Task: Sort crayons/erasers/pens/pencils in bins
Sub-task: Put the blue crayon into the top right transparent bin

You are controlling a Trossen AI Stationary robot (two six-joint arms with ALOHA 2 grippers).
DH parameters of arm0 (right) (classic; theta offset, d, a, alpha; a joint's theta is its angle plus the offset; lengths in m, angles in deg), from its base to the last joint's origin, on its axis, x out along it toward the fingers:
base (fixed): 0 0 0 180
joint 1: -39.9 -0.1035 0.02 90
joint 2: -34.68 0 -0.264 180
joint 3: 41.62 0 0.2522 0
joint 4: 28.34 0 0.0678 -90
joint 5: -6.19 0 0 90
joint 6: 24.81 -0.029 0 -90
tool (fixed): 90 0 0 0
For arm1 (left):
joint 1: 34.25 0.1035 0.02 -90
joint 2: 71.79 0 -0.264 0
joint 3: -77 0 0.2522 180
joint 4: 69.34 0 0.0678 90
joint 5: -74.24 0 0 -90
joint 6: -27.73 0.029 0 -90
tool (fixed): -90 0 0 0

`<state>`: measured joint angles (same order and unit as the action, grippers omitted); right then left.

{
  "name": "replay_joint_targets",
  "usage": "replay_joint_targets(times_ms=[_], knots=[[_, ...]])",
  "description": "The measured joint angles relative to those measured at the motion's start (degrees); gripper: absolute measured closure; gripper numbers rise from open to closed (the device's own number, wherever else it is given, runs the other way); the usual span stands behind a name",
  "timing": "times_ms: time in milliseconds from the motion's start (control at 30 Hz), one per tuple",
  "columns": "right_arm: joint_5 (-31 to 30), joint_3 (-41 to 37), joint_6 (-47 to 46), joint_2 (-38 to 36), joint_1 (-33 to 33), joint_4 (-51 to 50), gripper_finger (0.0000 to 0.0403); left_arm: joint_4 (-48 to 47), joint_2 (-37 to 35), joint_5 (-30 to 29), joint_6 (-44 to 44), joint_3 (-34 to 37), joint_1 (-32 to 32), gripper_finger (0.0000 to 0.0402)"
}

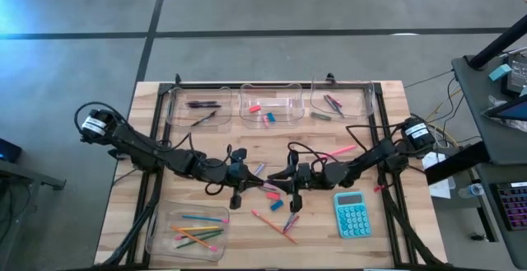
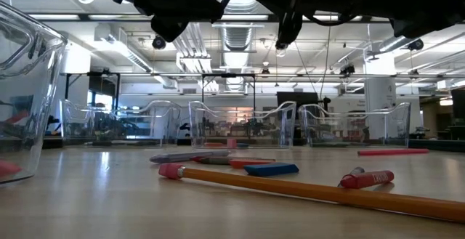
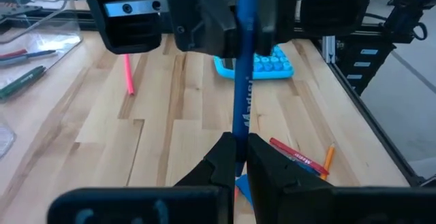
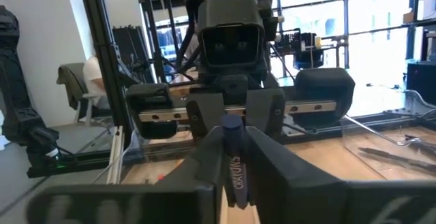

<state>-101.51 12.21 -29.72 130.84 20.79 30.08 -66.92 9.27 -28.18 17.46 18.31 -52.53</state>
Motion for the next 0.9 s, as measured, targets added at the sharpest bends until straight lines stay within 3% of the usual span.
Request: replay_joint_targets(times_ms=[100,267,600,767,900], knots=[[-0.1,0.0,0.4,0.0,0.0,0.0,0.0382,0.0,0.0,0.1,-0.2,0.0,0.0,0.0395],[-0.3,0.0,0.5,-0.1,0.0,0.0,0.0377,0.1,0.0,-0.4,-0.9,0.0,0.0,0.0391],[-0.7,0.0,1.4,-4.1,0.4,-6.1,0.0376,-0.1,-0.4,-3.2,0.6,0.0,0.2,0.0297],[-10.7,0.0,3.5,-12.6,1.1,-21.3,0.0376,-1.0,-2.9,-5.9,0.8,0.0,0.4,0.0278],[-21.5,0.0,3.9,-22.2,2.8,-39.7,0.0376,-2.5,-5.7,-6.1,0.8,0.1,0.4,0.0277]])
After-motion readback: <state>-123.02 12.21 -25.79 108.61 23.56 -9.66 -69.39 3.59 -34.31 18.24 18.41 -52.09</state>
